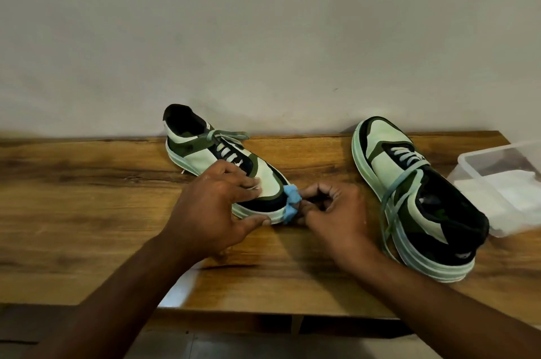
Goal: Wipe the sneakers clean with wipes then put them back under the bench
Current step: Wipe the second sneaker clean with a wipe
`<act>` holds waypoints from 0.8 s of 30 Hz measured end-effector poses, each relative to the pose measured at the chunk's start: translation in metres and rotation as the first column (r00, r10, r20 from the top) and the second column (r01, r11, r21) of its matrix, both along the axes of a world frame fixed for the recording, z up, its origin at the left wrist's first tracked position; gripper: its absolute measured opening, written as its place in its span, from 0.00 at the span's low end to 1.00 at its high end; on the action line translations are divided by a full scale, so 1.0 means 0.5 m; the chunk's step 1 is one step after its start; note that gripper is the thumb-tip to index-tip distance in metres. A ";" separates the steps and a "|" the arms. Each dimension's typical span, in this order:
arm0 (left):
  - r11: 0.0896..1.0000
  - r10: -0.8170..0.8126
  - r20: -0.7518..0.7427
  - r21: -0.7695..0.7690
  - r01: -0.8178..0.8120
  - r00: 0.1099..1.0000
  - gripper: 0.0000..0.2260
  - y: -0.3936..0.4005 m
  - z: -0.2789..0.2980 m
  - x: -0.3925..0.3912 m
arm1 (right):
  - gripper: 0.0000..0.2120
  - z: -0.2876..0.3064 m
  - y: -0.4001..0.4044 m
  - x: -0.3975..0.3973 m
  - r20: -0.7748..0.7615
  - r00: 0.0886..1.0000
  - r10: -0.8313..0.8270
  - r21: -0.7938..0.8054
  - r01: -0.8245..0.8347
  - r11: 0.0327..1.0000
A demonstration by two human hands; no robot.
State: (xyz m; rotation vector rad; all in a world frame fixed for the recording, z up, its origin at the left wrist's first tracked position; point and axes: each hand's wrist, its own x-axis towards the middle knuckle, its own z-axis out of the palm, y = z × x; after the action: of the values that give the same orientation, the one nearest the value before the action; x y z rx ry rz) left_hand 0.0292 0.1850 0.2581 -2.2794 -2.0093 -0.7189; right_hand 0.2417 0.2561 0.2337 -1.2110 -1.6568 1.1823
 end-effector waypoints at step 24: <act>0.999 -0.043 0.134 0.019 0.041 0.990 0.25 -0.027 0.001 -0.004 | 0.10 0.022 -0.006 0.028 0.164 0.965 0.207 0.023 -0.213 0.977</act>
State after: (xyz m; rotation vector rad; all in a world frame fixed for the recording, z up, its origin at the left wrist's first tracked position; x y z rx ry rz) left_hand 0.0271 0.1716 0.2583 -2.3296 -2.0066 -0.9119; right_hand 0.2558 0.2532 0.2446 -1.1525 -1.9600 1.1974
